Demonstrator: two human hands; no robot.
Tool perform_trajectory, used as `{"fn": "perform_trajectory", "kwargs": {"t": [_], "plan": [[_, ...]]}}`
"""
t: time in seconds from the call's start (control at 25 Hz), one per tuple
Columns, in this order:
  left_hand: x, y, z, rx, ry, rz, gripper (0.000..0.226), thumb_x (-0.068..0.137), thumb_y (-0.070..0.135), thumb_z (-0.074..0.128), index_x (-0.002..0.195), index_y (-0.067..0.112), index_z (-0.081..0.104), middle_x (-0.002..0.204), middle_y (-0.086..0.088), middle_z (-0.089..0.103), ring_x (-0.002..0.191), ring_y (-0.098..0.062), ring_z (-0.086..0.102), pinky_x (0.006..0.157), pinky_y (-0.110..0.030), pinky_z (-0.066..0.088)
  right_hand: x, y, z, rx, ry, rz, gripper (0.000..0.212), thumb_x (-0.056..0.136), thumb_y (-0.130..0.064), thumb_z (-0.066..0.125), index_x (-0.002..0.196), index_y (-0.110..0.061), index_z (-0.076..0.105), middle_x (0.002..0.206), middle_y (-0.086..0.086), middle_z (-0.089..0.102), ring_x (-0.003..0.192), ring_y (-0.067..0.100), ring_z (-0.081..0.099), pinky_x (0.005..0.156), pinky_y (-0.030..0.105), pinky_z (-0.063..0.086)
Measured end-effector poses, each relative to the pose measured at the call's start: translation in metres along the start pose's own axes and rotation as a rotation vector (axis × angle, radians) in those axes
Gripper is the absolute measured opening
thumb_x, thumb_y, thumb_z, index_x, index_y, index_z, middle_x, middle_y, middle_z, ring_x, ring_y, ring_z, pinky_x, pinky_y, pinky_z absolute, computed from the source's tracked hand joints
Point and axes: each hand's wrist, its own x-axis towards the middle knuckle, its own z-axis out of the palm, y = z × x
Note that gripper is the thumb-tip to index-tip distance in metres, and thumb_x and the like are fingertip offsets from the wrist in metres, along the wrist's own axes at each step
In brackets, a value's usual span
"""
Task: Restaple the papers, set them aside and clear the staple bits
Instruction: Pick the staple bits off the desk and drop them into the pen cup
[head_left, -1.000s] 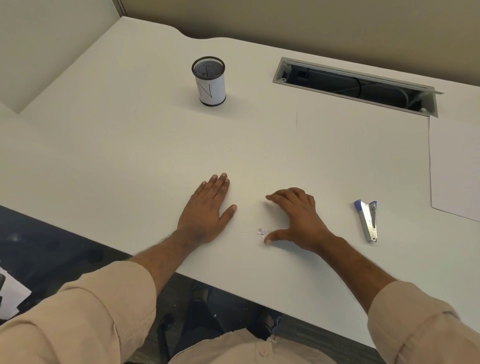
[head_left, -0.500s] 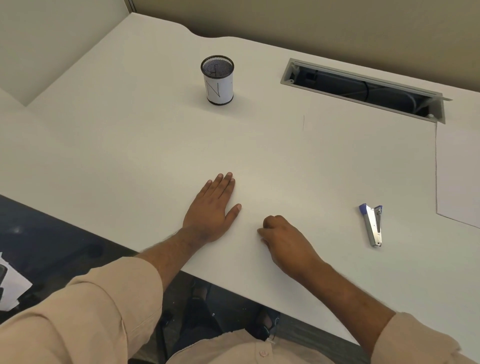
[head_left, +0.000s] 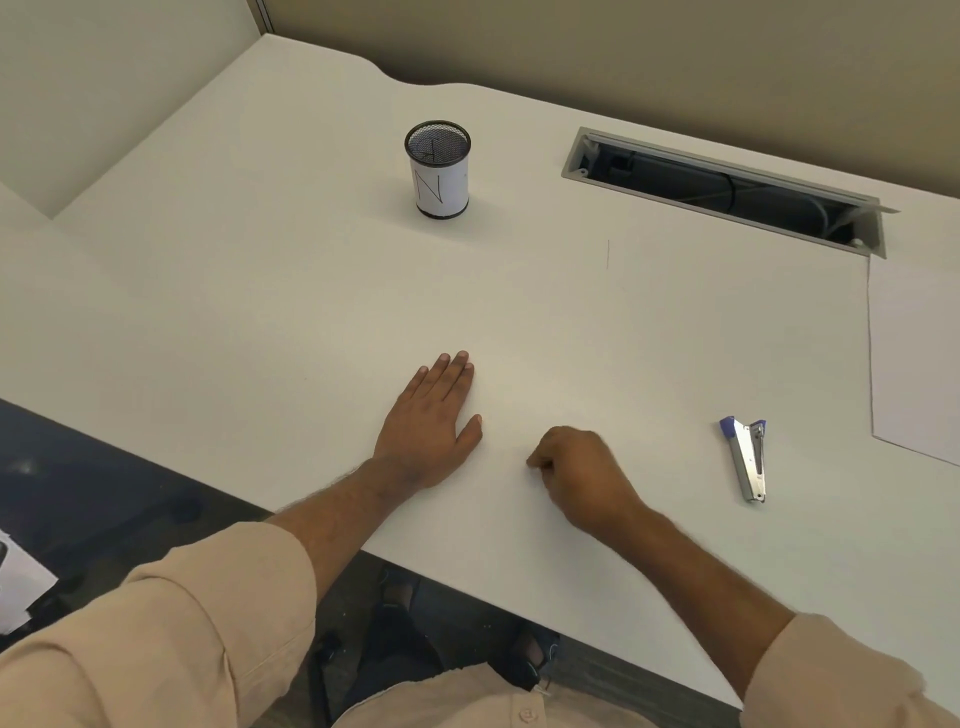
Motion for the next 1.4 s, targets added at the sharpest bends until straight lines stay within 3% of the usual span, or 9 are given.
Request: {"fn": "perform_trajectory", "kwargs": {"t": [0.12,0.2,0.44,0.72,0.96,1.16,1.4], "plan": [[0.011,-0.001,-0.001,-0.012,-0.007,0.008,0.072,0.094,0.051,0.015,0.156,0.014,0.011,0.164,0.002,0.004,0.151,-0.012,0.000,0.123,-0.033,0.003,0.005,0.014,-0.022,0.608,0.028,0.363,0.019,0.075,0.008,0.066,0.080,-0.007,0.076,0.078,0.005,0.073,0.072,0.018,0.066,0.071,0.024,0.052],[0.020,-0.004,-0.002,-0.001,-0.003,0.020,0.072,0.096,0.053,0.015,0.156,0.014,0.011,0.164,0.002,0.004,0.151,-0.012,0.000,0.123,-0.032,0.002,0.004,0.018,-0.035,0.980,-0.003,0.477,0.017,0.074,0.014,0.069,0.080,-0.001,0.074,0.077,0.010,0.072,0.071,0.022,0.067,0.067,0.024,0.056],[0.056,-0.014,-0.006,-0.003,0.009,0.020,0.072,0.097,0.054,0.014,0.156,0.013,0.011,0.164,0.000,0.006,0.151,-0.014,0.002,0.123,-0.033,0.002,0.012,0.015,-0.040,1.561,0.046,0.637,0.016,0.081,0.018,0.059,0.087,0.007,0.068,0.075,0.013,0.069,0.071,0.021,0.067,0.064,0.023,0.059],[0.096,-0.025,-0.011,0.005,0.039,0.077,0.072,0.097,0.055,0.015,0.155,0.012,0.016,0.164,-0.003,0.012,0.151,-0.016,0.008,0.123,-0.034,0.005,0.051,-0.009,-0.062,1.765,0.112,0.568,0.016,0.084,0.017,0.053,0.088,0.007,0.065,0.070,0.012,0.066,0.062,0.019,0.066,0.062,0.020,0.057],[0.113,-0.033,-0.010,-0.012,0.009,0.078,0.074,0.097,0.056,0.016,0.156,0.012,0.012,0.164,-0.003,0.008,0.152,-0.017,0.004,0.123,-0.036,0.005,0.106,-0.032,-0.090,1.815,0.143,0.467,0.016,0.085,0.016,0.053,0.088,0.006,0.065,0.071,0.011,0.066,0.069,0.019,0.066,0.062,0.019,0.057],[0.117,-0.036,-0.014,0.039,0.075,0.186,0.069,0.100,0.050,0.029,0.155,0.008,0.018,0.164,-0.005,0.010,0.152,-0.020,0.003,0.123,-0.041,0.010,0.175,-0.058,-0.109,1.844,0.152,0.396,0.016,0.087,0.015,0.052,0.091,0.006,0.064,0.075,0.013,0.066,0.075,0.021,0.063,0.060,0.019,0.056],[0.119,-0.036,-0.011,-0.045,-0.004,0.164,0.071,0.100,0.053,0.023,0.156,0.012,0.010,0.164,-0.002,0.003,0.151,-0.015,0.000,0.123,-0.036,0.005,0.268,-0.094,-0.135,1.878,0.216,0.296,0.013,0.087,0.015,0.054,0.086,0.007,0.064,0.074,0.014,0.065,0.073,0.021,0.062,0.063,0.021,0.059]]}}
